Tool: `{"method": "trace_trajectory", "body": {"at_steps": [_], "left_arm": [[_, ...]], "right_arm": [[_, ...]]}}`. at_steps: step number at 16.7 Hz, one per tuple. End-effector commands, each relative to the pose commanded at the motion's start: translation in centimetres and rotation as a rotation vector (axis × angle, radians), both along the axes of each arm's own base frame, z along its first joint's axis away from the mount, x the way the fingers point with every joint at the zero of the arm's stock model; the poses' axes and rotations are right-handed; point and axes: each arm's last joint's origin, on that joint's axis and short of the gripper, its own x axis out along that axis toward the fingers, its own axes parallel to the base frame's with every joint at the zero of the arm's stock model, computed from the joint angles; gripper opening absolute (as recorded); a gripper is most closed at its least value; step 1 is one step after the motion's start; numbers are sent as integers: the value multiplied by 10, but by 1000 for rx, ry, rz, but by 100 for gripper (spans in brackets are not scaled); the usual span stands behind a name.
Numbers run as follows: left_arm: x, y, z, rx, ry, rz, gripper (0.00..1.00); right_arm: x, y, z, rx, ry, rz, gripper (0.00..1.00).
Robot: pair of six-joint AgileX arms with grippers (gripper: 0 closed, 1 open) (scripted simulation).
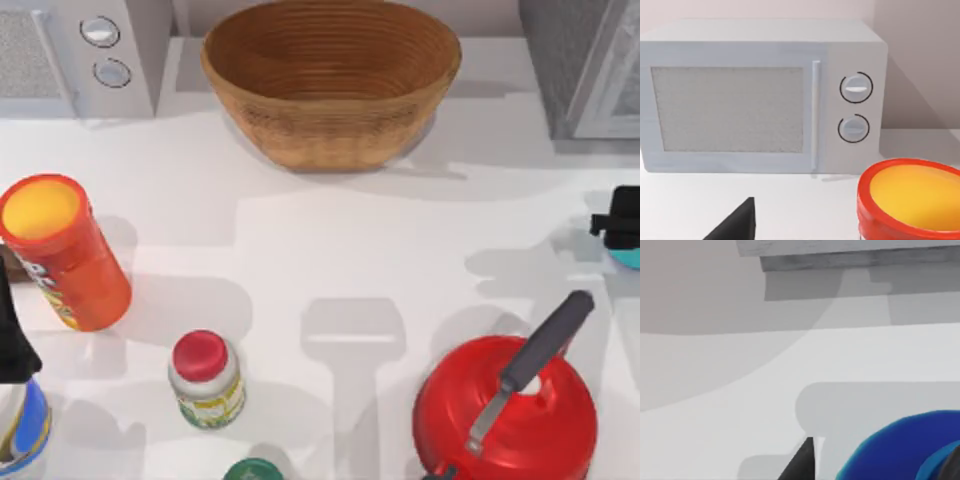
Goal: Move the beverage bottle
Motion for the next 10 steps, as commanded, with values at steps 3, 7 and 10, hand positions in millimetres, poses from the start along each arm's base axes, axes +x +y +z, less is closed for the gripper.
{"method": "trace_trajectory", "body": {"at_steps": [3, 7, 10], "left_arm": [[0, 0, 0, 0, 0, 0, 100], [0, 0, 0, 0, 0, 0, 100], [0, 0, 0, 0, 0, 0, 100]], "right_arm": [[0, 0, 0, 0, 0, 0, 30], [0, 0, 0, 0, 0, 0, 60], [0, 0, 0, 0, 0, 0, 83]]}}
